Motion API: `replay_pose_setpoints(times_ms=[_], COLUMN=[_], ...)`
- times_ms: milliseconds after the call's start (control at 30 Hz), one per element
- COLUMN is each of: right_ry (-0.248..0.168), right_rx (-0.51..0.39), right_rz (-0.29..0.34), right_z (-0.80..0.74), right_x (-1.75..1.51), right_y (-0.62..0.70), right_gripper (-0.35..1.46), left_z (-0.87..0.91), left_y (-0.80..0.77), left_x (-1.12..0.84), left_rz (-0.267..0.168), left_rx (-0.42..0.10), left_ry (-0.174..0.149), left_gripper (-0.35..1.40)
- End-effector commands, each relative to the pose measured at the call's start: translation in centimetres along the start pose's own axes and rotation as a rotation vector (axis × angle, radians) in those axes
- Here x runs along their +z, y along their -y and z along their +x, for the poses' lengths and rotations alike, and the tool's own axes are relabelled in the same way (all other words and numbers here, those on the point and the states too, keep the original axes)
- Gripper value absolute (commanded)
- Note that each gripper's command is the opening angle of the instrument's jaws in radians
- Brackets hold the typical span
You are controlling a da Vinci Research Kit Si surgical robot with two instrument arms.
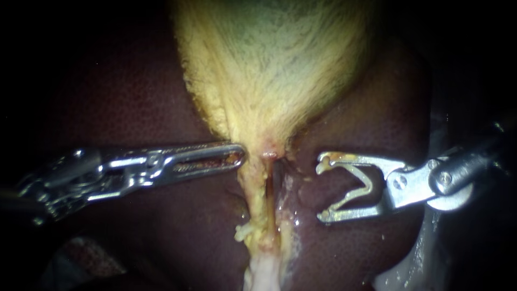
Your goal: Clipping second clip left tube
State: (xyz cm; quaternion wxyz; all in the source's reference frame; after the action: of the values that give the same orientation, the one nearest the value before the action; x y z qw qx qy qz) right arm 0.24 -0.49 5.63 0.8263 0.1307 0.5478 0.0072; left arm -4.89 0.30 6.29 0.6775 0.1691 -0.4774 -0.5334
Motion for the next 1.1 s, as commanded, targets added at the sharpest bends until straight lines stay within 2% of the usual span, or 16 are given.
replay_pose_setpoints(times_ms=[33, 167, 300, 500, 667, 800, 933, 1100], right_ry=[0.0, -0.001, -0.005, -0.014, -0.02, -0.021, -0.004, 0.048], right_rx=[0.0, -0.003, -0.001, 0.076, 0.115, 0.133, 0.136, 0.138], right_rz=[0.0, 0.001, 0.011, 0.037, 0.065, 0.077, 0.08, 0.082], right_z=[0.0, -0.01, -0.04, -0.15, -0.24, -0.33, -0.46, -0.63], right_x=[0.0, 0.07, 0.26, 0.72, 1.1, 1.36, 1.55, 1.63], right_y=[0.01, 0.04, 0.13, 0.29, 0.37, 0.38, 0.35, 0.24], right_gripper=[0.6, 0.6, 0.6, 0.6, 0.6, 0.6, 0.6, 0.59], left_z=[0.0, -0.02, -0.09, -0.2, -0.24, -0.25, -0.25, -0.25], left_y=[0.0, 0.01, -0.03, -0.14, -0.16, -0.13, -0.1, -0.05], left_x=[0.0, -0.06, -0.28, -0.65, -0.74, -0.74, -0.76, -0.78], left_rz=[0.0, 0.003, 0.003, -0.025, -0.027, -0.029, -0.029, -0.031], left_rx=[0.0, -0.001, -0.003, -0.008, -0.011, -0.012, -0.013, -0.014], left_ry=[0.0, -0.002, -0.004, 0.009, 0.016, 0.016, 0.02, 0.021], left_gripper=[-0.35, -0.35, -0.35, -0.35, -0.35, -0.35, -0.35, -0.35])
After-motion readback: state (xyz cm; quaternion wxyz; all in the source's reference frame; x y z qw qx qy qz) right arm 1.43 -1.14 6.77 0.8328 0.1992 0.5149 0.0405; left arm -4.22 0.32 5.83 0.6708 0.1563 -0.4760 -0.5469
